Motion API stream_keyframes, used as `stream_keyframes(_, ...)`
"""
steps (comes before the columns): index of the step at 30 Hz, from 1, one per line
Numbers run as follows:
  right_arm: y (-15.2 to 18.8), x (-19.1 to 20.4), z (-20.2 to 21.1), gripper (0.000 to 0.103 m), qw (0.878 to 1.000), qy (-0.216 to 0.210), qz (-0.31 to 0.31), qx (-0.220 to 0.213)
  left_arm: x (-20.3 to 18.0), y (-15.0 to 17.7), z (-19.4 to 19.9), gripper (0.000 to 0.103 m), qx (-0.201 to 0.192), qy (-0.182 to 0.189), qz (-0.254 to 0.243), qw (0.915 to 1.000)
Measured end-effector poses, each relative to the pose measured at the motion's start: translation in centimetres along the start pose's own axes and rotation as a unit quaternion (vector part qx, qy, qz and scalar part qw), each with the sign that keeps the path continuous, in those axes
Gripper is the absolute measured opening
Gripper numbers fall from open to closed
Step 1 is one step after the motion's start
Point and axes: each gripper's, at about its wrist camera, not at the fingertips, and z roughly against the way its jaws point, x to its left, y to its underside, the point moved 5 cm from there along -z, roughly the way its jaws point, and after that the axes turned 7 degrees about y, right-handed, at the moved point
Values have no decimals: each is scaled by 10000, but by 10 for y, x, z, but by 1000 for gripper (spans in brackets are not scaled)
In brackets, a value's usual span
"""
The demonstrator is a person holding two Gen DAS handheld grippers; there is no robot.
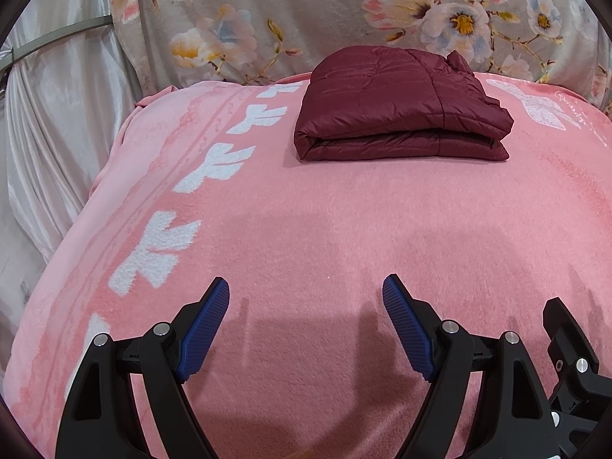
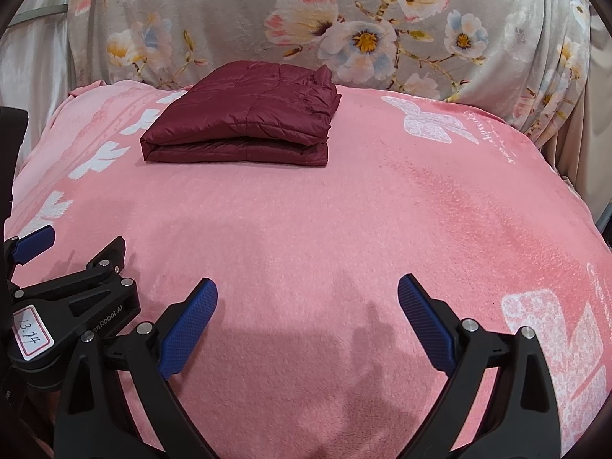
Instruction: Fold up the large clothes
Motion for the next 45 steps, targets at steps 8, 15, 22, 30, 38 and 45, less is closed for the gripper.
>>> stream_keyframes(8, 0, 2, 1, 93, 10000, 3, 2, 0, 0, 0, 0, 79, 3, -1, 2, 10000)
stream_keyframes(15, 0, 0, 0, 93, 10000, 6, 3, -2, 0, 0, 0, 79, -2, -3, 2, 10000)
stream_keyframes(22, 0, -1, 0, 93, 10000, 9, 4, -2, 0, -1, -1, 79, -4, -5, 0, 10000)
stream_keyframes(30, 0, 0, 0, 93, 10000, 10, 5, -5, -1, 0, 0, 79, -8, 0, 0, 10000)
stream_keyframes(38, 0, 1, 0, 93, 10000, 14, 6, -3, 1, 0, 0, 79, -21, -6, -7, 10000)
stream_keyframes(45, 0, 0, 0, 93, 10000, 16, 7, 1, 3, -2, -1, 78, -22, -14, -14, 10000)
